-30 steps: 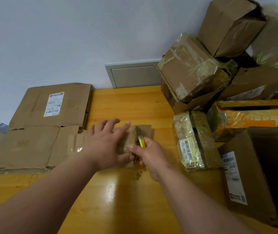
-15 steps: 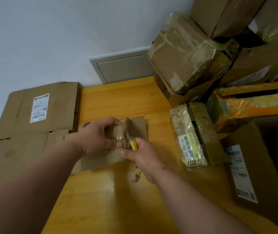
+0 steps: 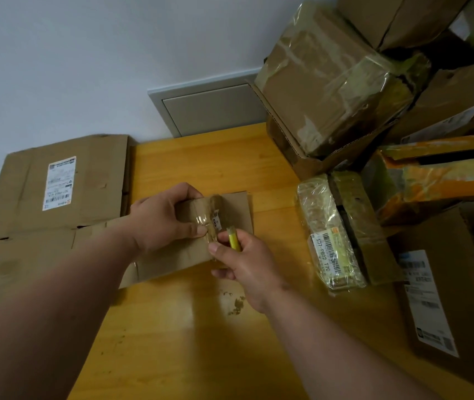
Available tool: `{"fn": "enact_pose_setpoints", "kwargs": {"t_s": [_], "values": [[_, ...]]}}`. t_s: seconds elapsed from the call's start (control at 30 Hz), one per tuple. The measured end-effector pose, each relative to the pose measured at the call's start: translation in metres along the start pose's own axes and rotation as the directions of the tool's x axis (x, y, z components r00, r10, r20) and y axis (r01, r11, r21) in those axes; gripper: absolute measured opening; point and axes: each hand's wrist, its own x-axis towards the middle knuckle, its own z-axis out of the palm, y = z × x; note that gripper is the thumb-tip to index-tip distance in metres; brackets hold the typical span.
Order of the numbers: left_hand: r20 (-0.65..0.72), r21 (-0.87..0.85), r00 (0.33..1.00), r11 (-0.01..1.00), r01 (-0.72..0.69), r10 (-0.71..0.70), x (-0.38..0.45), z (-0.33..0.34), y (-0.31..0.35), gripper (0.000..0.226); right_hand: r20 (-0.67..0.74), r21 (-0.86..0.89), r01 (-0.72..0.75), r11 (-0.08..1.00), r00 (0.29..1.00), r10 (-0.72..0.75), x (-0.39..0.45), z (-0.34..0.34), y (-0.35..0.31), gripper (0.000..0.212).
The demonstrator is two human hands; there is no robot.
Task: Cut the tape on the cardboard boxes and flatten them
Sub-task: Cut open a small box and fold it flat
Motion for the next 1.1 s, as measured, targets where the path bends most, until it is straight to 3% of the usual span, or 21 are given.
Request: {"fn": "enact_pose_setpoints", "kwargs": {"t_s": [0.17,0.3,0.43,0.6,0.73,0.8,0.87,0.9,1.1], "values": [[0.137,0.007,0.990,0.999,0.043,-0.044,0.008,-0.008,-0.001,0.055,0.005,-0.126,0.042,0.991,0.999,-0.042,0.006,-0.003,-0.005,0.009],[-0.051,0.002,0.999,1.000,-0.009,0.009,0.010,-0.001,0.000,0.028,-0.014,-0.148,0.061,0.987,0.998,-0.063,0.009,-0.001,-0.008,0.014],[-0.162,-0.019,0.986,0.999,-0.035,0.032,0.008,0.007,-0.001,0.032,-0.096,-0.241,0.088,0.966,0.989,-0.114,0.007,0.006,-0.004,0.019],[-0.204,-0.026,0.977,0.998,-0.064,0.058,0.010,0.011,-0.002,0.028,-0.206,-0.385,0.155,0.910,0.947,-0.248,0.006,0.019,0.005,0.019],[-0.173,0.012,0.982,0.998,-0.067,0.068,0.007,0.005,0.002,0.024,-0.096,-0.312,0.098,0.945,0.986,-0.134,0.008,0.011,-0.011,0.018],[-0.123,0.182,0.989,0.981,-0.065,0.088,0.001,0.001,0.002,0.043,-0.067,-0.276,0.073,0.958,0.993,-0.095,0.009,0.008,-0.016,0.016],[-0.067,0.435,0.993,0.899,-0.054,0.093,-0.008,0.001,0.001,0.073,-0.064,-0.272,0.068,0.960,0.994,-0.089,0.011,0.006,-0.019,0.016],[-0.050,0.479,0.995,0.876,-0.052,0.087,-0.011,0.001,0.000,0.081,-0.059,-0.278,0.066,0.958,0.995,-0.086,0.011,0.007,-0.020,0.016],[0.071,0.197,0.997,0.980,0.021,-0.036,-0.006,-0.006,0.002,0.093,-0.139,-0.328,0.070,0.942,0.983,-0.122,0.009,-0.005,-0.013,0.021]]}}
